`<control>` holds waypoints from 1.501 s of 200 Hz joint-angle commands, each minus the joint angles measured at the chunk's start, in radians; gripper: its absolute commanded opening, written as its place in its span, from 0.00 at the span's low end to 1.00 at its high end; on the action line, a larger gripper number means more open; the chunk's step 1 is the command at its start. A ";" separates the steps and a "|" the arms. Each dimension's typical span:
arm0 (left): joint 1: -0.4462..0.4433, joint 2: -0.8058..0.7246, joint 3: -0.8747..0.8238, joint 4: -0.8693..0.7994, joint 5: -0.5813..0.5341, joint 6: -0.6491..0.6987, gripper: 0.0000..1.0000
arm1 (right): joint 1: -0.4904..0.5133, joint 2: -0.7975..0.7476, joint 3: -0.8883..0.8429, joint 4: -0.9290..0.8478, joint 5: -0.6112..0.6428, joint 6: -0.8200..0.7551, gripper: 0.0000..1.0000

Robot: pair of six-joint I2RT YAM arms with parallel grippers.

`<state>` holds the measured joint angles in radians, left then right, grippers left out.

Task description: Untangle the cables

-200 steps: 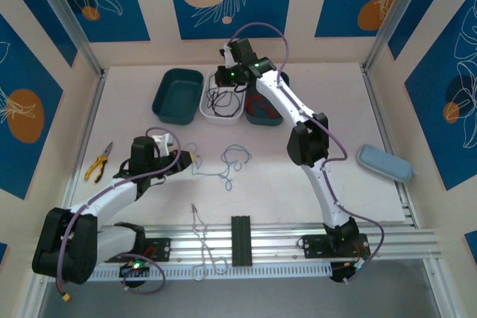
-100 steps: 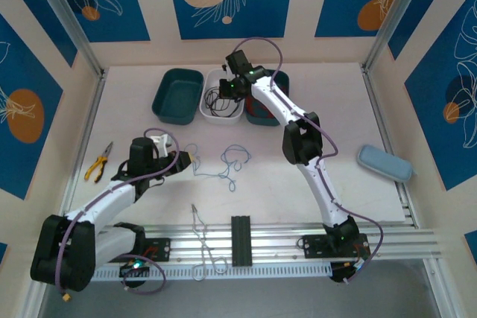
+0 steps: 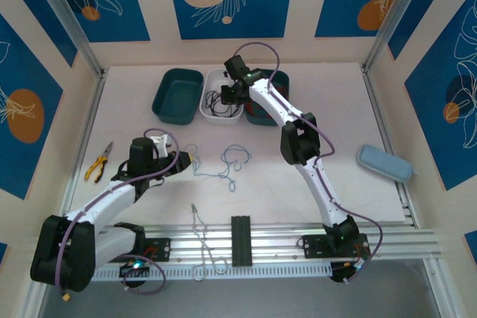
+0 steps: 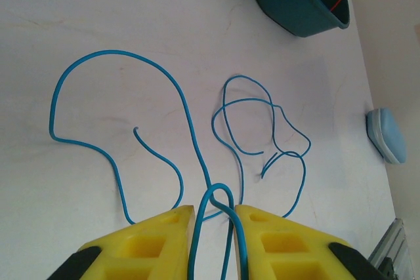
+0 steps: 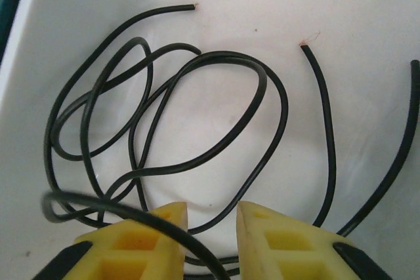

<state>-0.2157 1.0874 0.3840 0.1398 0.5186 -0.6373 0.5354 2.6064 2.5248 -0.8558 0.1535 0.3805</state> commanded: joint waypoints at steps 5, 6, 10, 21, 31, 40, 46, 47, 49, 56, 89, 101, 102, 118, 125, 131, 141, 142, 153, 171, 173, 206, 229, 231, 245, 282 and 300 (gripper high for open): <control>0.012 -0.016 -0.004 -0.014 -0.008 0.018 0.22 | 0.029 -0.135 0.030 -0.029 0.052 -0.030 0.36; 0.013 -0.016 -0.004 -0.014 -0.008 0.019 0.22 | 0.029 -0.137 0.029 -0.030 0.054 -0.030 0.37; 0.013 -0.017 -0.004 -0.014 -0.007 0.019 0.22 | 0.032 -0.148 0.025 -0.033 0.061 -0.031 0.39; 0.013 -0.017 -0.003 -0.014 -0.007 0.019 0.22 | 0.039 -0.178 0.006 -0.047 0.086 -0.023 0.44; 0.012 -0.017 -0.003 -0.017 -0.008 0.019 0.23 | 0.047 -0.210 -0.023 -0.059 0.108 -0.012 0.48; 0.013 -0.017 -0.002 -0.020 -0.010 0.018 0.24 | 0.056 -0.248 -0.061 -0.070 0.132 0.001 0.52; 0.011 -0.017 -0.003 -0.024 -0.013 0.018 0.25 | 0.064 -0.275 -0.098 -0.071 0.152 0.011 0.54; 0.012 -0.017 -0.003 -0.024 -0.013 0.019 0.25 | 0.065 -0.279 -0.104 -0.071 0.156 0.012 0.54; 0.012 -0.017 -0.003 -0.026 -0.014 0.019 0.25 | 0.068 -0.290 -0.117 -0.071 0.162 0.015 0.55; 0.012 -0.018 -0.003 -0.031 -0.018 0.019 0.27 | 0.079 -0.329 -0.166 -0.070 0.184 0.028 0.58; 0.013 -0.023 -0.008 -0.057 -0.049 0.020 0.39 | 0.135 -0.527 -0.452 -0.034 0.233 0.118 0.66; 0.014 -0.023 -0.013 -0.061 -0.062 0.016 0.47 | 0.154 -0.603 -0.573 0.008 0.210 0.152 0.66; 0.012 -0.023 -0.013 -0.061 -0.062 0.015 0.48 | 0.155 -0.608 -0.583 0.011 0.209 0.155 0.66; 0.013 -0.020 -0.017 -0.061 -0.073 0.011 0.53 | 0.175 -0.697 -0.729 0.067 0.158 0.201 0.65; 0.013 -0.017 -0.017 -0.066 -0.075 0.011 0.56 | 0.184 -0.725 -0.786 0.091 0.132 0.223 0.65; 0.013 -0.015 -0.015 -0.072 -0.079 0.015 0.59 | 0.192 -0.750 -0.830 0.112 0.114 0.238 0.64; 0.012 -0.008 -0.010 -0.089 -0.083 0.028 0.62 | 0.209 -0.789 -0.895 0.145 0.093 0.267 0.62; 0.011 -0.008 -0.009 -0.091 -0.083 0.030 0.62 | 0.211 -0.793 -0.902 0.147 0.089 0.269 0.61; 0.011 -0.001 0.000 -0.113 -0.088 0.044 0.63 | 0.230 -0.819 -0.959 0.174 0.059 0.298 0.57; 0.012 0.005 0.007 -0.133 -0.094 0.062 0.64 | 0.267 -0.835 -1.018 0.199 0.008 0.336 0.54; 0.012 0.007 0.008 -0.133 -0.095 0.062 0.64 | 0.271 -0.835 -1.021 0.199 0.004 0.341 0.54; 0.012 0.025 0.011 -0.115 -0.136 0.052 0.57 | 0.332 -0.810 -1.051 0.188 0.008 0.388 0.53; 0.011 0.045 0.024 -0.113 -0.184 0.047 0.49 | 0.347 -0.775 -1.042 0.182 -0.003 0.398 0.52; 0.010 0.046 0.025 -0.112 -0.186 0.046 0.48 | 0.348 -0.773 -1.040 0.184 -0.004 0.399 0.52; 0.012 0.055 0.028 -0.105 -0.203 0.040 0.44 | 0.347 -0.758 -1.040 0.215 -0.020 0.407 0.52; 0.012 0.058 0.024 -0.103 -0.200 0.037 0.43 | 0.332 -0.628 -0.947 0.278 -0.083 0.412 0.52; 0.011 0.049 0.016 -0.104 -0.197 0.036 0.43 | 0.314 -0.545 -0.880 0.284 -0.111 0.417 0.52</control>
<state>-0.2157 1.1431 0.3851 0.0364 0.3347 -0.5972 0.8692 1.9778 1.5639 -0.6056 0.1055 0.7742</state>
